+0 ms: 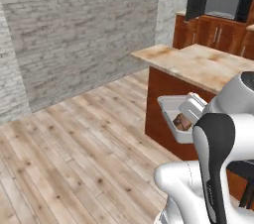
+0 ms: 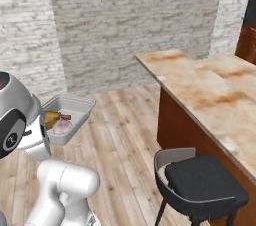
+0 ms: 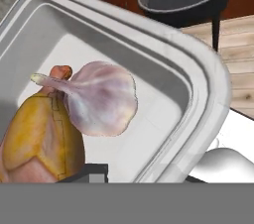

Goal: Place the tupperware containing the chicken drumstick and garlic meal in the microwave. Close the microwave door and press the start button to reheat the meal.

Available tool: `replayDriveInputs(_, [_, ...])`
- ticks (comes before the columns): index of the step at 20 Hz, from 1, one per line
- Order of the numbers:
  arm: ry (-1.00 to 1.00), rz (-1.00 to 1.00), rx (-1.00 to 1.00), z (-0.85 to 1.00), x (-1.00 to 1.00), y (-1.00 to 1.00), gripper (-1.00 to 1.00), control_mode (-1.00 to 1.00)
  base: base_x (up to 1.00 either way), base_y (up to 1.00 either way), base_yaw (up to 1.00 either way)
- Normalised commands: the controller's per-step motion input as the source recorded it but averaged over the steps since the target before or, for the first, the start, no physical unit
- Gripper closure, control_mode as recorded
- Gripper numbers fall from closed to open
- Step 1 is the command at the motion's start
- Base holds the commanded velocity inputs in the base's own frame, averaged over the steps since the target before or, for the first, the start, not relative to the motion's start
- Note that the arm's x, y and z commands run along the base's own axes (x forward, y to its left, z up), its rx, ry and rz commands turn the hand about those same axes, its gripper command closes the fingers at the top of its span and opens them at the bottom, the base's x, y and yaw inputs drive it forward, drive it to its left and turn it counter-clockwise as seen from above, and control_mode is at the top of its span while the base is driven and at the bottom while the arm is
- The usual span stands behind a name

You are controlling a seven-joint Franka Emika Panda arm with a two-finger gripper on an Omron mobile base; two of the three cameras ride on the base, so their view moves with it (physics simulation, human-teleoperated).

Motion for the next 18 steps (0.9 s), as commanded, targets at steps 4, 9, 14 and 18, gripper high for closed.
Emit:
replayDriveInputs(4, [0.0, 0.0, 0.0, 0.0, 0.0, 0.0, 1.0, 1.0, 1.0, 0.23, 0.27])
replayDriveInputs(9, [0.0, 0.0, 0.0, 0.0, 0.0, 0.0, 1.0, 1.0, 1.0, 0.1, 0.07])
replayDriveInputs(14, [0.0, 0.0, 0.0, 0.0, 0.0, 0.0, 1.0, 1.0, 1.0, 0.07, -0.01])
replayDriveInputs(18, [0.0, 0.0, 0.0, 0.0, 0.0, 0.0, 1.0, 1.0, 1.0, 0.24, -0.22])
